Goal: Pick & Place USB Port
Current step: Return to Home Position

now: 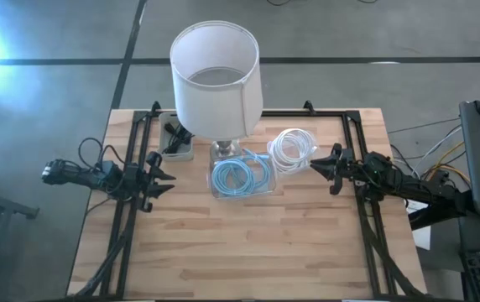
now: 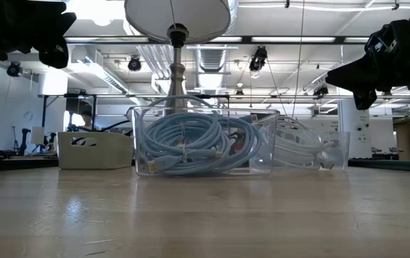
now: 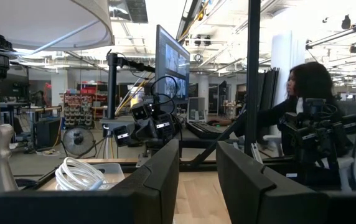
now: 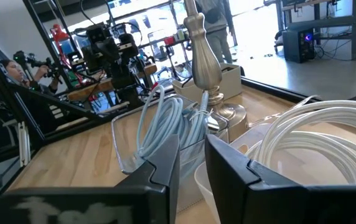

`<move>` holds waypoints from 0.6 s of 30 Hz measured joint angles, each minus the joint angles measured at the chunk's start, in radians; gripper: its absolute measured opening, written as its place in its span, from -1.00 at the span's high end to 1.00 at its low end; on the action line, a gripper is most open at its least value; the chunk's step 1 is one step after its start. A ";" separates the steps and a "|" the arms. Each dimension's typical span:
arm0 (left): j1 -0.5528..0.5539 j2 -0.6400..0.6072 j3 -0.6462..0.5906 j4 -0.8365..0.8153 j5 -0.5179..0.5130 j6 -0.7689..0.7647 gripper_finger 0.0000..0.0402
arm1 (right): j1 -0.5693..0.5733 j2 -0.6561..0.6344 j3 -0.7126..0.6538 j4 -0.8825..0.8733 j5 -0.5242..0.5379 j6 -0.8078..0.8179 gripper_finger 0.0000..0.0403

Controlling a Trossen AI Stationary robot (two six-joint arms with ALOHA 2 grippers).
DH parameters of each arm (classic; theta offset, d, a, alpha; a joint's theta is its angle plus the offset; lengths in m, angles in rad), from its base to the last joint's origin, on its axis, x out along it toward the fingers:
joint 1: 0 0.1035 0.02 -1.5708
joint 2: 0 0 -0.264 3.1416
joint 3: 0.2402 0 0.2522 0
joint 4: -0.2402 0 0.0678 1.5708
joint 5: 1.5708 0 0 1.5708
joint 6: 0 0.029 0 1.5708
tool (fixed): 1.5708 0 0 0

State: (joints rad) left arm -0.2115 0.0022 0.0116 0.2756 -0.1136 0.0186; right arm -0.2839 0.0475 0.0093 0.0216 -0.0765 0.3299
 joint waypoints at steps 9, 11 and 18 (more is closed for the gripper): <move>-0.001 0.000 0.000 0.000 0.000 0.000 0.45 | 0.000 0.000 0.000 0.000 0.000 0.000 0.57; -0.001 0.000 0.000 0.000 0.000 0.000 0.45 | 0.000 0.000 0.000 0.000 0.000 0.000 0.56; -0.001 0.000 0.000 0.000 0.000 0.000 0.45 | 0.000 0.000 0.000 0.000 0.000 0.000 0.58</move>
State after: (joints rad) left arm -0.2123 0.0023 0.0116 0.2757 -0.1139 0.0188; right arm -0.2836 0.0475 0.0093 0.0215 -0.0767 0.3299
